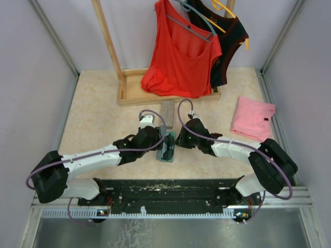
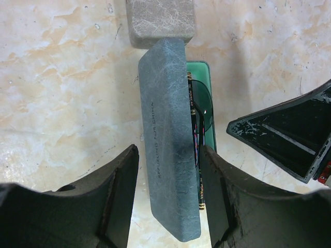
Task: Organize the sunglasses
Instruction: Place the sunglasses in the sunglasses case.
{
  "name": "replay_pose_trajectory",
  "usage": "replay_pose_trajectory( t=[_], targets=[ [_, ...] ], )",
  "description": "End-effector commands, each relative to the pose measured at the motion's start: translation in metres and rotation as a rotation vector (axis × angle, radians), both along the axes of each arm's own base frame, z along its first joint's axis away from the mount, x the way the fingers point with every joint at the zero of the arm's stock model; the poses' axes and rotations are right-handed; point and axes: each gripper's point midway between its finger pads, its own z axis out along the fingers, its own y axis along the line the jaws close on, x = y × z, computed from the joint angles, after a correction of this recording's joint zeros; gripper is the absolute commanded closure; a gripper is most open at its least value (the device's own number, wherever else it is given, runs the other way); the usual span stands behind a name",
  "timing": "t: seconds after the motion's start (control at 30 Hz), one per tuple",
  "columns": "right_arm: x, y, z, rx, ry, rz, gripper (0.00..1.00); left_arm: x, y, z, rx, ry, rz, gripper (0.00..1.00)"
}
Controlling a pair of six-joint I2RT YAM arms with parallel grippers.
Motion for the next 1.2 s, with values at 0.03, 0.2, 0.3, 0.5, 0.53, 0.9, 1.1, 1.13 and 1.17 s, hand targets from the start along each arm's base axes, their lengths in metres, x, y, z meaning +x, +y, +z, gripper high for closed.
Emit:
replay_pose_trajectory(
  t=[0.03,0.2,0.3,0.5,0.53,0.9,1.1,1.13,1.17],
  targets=[
    [0.014,-0.006,0.021,-0.056,-0.083,-0.017,0.73,-0.002,0.002,0.005,-0.011,-0.023,-0.015,0.43],
    [0.015,0.006,0.021,-0.032,-0.081,0.033,0.73,-0.004,-0.001,0.001,-0.019,-0.024,-0.037,0.43],
    [0.017,0.012,0.019,-0.026,-0.072,0.049,0.72,-0.004,-0.004,-0.002,-0.019,-0.016,-0.052,0.43],
    [0.017,0.018,0.012,-0.026,-0.048,0.069,0.71,-0.004,-0.007,-0.005,-0.009,-0.010,-0.063,0.43],
    [0.016,0.018,0.011,-0.028,-0.044,0.068,0.71,-0.004,-0.007,-0.006,-0.004,-0.009,-0.064,0.43],
    [0.011,0.020,-0.002,-0.036,-0.012,0.086,0.68,-0.004,-0.007,-0.014,0.014,0.010,-0.066,0.43],
    [0.009,0.022,-0.009,-0.044,0.001,0.092,0.71,-0.004,-0.008,-0.016,0.016,0.013,-0.067,0.43],
    [0.009,0.022,-0.010,-0.044,0.002,0.091,0.71,-0.004,-0.008,-0.017,0.017,0.016,-0.068,0.43],
    [0.010,0.023,-0.011,-0.045,0.003,0.091,0.72,-0.005,-0.008,-0.017,0.017,0.017,-0.069,0.43]
  ],
)
